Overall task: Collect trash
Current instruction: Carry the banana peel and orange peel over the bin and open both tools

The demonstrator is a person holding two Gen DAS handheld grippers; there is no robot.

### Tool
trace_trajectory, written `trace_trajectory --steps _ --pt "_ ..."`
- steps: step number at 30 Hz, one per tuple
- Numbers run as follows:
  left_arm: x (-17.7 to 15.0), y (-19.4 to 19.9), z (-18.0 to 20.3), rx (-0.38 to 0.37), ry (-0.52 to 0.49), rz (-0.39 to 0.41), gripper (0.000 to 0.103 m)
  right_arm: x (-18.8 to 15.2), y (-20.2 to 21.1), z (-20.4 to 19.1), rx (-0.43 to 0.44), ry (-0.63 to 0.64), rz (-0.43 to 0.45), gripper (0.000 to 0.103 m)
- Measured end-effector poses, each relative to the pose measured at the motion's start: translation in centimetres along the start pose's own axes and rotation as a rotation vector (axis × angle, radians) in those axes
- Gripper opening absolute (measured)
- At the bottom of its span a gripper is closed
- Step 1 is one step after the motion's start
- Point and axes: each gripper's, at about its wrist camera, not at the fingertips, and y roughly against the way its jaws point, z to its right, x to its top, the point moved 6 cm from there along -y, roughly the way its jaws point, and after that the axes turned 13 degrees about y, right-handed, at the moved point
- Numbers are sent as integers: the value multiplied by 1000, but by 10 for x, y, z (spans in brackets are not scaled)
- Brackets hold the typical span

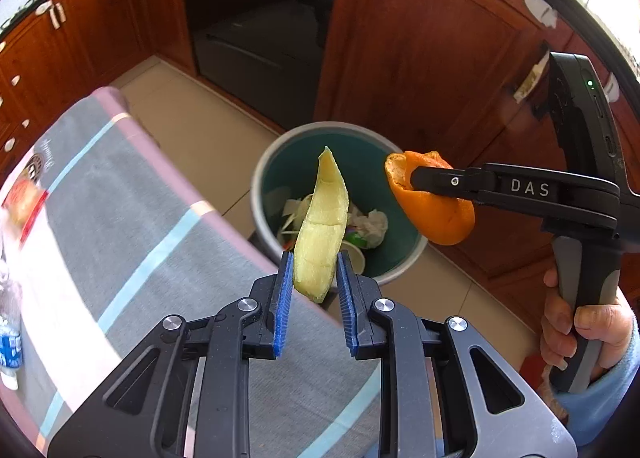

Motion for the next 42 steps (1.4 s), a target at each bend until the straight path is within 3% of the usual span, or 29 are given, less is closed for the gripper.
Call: trace_trajectory --steps 12,14,16,28,30,32,35,37,42 --pt "4 -69 30 -20 -58 -112 25 -12 -10 43 -82 -79 -55 29" --pt "9 -78 25 -10 -53 -117 37 -13 -13 45 -87 -82 -65 29" --pt "10 -81 23 14 -37 -108 43 -13 -16 47 -94 -82 -71 29" --pt "11 -51 -10 -2 57 -55 72 -4 -41 40 -106 -66 -104 30" --pt "10 -46 -12 -2 57 -49 79 -3 -46 38 -104 -70 -114 38" --pt "10 -43 -15 4 59 -36 86 -3 -47 37 -89 -84 -109 52" --pt "10 -41 -19 5 72 -22 89 -1 -49 31 -96 -66 -104 61" --pt "10 -40 -22 3 83 -25 91 0 -50 28 -92 -66 -104 73" --pt "11 -39 -28 -1 95 -30 92 -1 -52 27 -96 -97 -131 81"
